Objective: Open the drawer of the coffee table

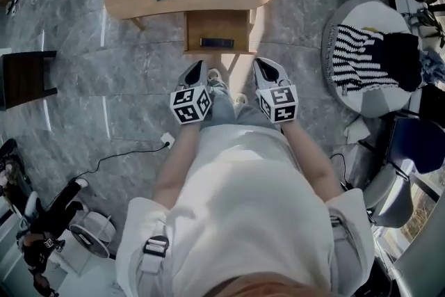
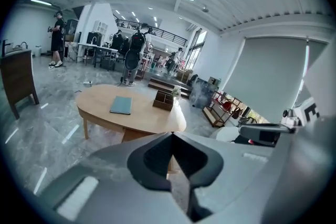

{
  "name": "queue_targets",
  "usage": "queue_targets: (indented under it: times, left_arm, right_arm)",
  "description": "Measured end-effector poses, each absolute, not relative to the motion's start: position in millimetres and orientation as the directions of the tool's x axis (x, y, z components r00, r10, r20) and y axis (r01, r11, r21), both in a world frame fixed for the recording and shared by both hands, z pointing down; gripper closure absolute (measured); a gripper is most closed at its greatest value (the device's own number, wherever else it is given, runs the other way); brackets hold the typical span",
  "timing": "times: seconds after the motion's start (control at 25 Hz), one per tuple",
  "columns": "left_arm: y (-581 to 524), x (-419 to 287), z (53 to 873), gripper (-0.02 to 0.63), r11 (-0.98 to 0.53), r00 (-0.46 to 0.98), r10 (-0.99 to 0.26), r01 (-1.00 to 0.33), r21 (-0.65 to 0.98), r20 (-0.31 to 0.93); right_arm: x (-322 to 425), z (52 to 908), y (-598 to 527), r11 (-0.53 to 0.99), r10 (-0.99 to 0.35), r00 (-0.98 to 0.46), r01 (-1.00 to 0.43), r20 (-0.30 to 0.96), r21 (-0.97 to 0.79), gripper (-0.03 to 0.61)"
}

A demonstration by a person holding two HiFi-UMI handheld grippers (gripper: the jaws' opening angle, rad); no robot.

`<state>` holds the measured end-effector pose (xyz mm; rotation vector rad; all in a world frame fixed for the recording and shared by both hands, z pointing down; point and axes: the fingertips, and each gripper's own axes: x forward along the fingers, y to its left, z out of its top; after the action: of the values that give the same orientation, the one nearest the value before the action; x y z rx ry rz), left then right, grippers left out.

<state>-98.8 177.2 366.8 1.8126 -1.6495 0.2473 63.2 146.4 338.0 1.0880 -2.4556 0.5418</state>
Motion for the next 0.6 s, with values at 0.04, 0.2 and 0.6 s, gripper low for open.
queue_targets:
  times: [0.04,0.2,0.6]
  left_arm:
    - [183,-92,362,0.614,0.009,0.193,-0.815,-0.939,0.345,0.547]
    - [199,-69,340,0.614,-0.048,0.226,-0.82,-0.943,0.33,0.526]
    - [220,-35,296,0.614,-0.125,0.252,-0.859,-0.948,0.293,0.446]
  right_arm:
    - [66,332,152,0.626,-0.606,-0.627,-0.756,0.49,-0.193,0.577]
    - [73,312,171,0.642,-0.602,-0.66,-0.734,0.449,-0.219,0.577]
    - [77,278,200,0.699,-0.587,-0.72,-0.682,0.37,-0.216,0.577]
